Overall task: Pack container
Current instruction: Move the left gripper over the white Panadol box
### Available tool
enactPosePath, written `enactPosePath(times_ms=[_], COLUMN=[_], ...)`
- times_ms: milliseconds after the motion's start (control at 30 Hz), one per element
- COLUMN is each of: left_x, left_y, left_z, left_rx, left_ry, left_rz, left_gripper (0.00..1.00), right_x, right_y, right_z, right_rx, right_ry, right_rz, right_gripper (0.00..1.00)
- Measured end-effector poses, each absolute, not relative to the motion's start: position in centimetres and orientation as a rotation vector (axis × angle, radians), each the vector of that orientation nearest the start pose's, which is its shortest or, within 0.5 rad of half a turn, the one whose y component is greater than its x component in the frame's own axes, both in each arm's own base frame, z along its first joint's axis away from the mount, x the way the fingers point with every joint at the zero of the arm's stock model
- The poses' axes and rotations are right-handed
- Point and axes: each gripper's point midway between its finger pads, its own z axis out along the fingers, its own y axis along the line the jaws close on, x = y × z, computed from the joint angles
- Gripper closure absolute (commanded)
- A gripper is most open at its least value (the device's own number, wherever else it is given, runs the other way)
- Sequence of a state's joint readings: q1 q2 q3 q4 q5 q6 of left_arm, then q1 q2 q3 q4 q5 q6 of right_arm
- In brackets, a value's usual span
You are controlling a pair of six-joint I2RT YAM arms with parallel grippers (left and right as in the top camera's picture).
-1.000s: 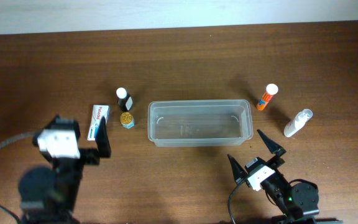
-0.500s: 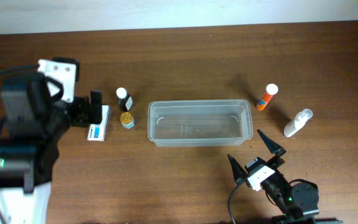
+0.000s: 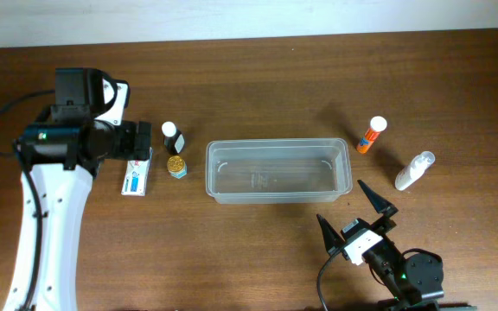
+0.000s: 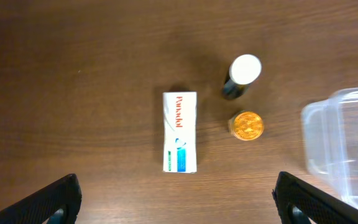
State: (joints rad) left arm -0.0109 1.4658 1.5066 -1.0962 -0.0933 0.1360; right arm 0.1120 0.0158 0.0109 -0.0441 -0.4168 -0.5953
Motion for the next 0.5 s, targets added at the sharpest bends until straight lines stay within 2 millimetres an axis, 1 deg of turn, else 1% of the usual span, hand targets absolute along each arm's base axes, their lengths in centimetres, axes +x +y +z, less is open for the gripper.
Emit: enactPosePath(times_ms=[200, 500], left_x=[36.3, 37.3], left_y=[1.9, 2.5], left_z=[21.0, 16.2], left_rx=[0.160, 0.165], left_ry=[2.692, 2.830], left_rz=[0.222, 0.238], left_gripper=[0.00, 0.00], right_x=[22.3, 22.3], right_y=[9.5, 9.5], right_z=[16.5, 16.5], right_rx=[-0.847, -0.847], right_ry=[1.376, 1.376], right_rz=[-0.035, -0.035], right_gripper=[0.02, 0.02])
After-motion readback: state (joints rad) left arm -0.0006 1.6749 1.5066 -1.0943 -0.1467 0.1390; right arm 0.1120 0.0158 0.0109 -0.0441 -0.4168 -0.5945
